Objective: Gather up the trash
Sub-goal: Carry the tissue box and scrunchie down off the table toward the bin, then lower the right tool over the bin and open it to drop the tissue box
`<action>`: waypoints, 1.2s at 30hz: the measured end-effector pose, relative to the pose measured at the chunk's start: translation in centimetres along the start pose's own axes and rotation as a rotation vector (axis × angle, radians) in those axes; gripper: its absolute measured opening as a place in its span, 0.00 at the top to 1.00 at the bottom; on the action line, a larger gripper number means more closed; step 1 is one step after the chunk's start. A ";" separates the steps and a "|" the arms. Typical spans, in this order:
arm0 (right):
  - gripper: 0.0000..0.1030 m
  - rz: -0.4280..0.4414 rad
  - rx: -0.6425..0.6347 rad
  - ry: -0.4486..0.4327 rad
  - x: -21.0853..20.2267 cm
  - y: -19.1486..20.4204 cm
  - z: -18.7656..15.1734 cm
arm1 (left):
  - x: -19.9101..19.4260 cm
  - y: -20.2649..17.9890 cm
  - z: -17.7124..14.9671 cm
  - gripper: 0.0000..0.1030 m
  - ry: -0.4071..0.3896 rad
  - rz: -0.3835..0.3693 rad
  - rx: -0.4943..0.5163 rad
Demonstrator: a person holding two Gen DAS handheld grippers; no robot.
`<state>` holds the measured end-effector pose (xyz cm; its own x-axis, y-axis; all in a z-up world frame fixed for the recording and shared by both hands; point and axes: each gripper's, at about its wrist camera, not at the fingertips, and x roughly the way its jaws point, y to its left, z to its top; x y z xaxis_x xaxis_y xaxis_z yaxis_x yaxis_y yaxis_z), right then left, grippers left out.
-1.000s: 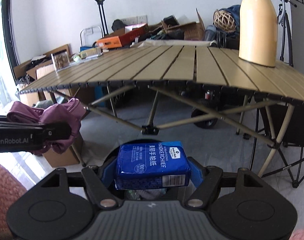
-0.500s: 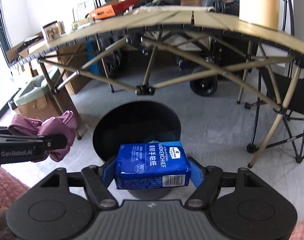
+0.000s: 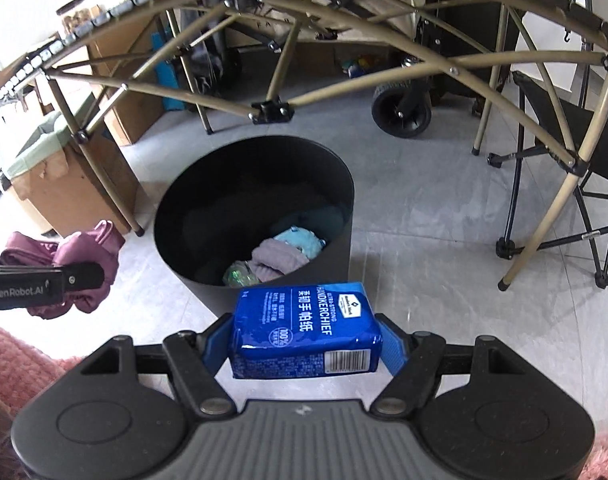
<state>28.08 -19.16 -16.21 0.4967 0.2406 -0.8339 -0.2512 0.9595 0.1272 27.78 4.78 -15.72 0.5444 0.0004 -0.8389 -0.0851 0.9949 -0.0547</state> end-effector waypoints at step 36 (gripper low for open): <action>0.30 0.025 -0.059 -0.022 3.2 3.9 6.2 | 3.6 3.5 1.1 0.49 0.084 0.050 -0.106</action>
<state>33.81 -13.78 -15.06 0.5073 0.2680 -0.8190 -0.3121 0.9430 0.1152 30.41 8.40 -18.36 0.4659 0.0370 -0.8841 -0.2001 0.9776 -0.0646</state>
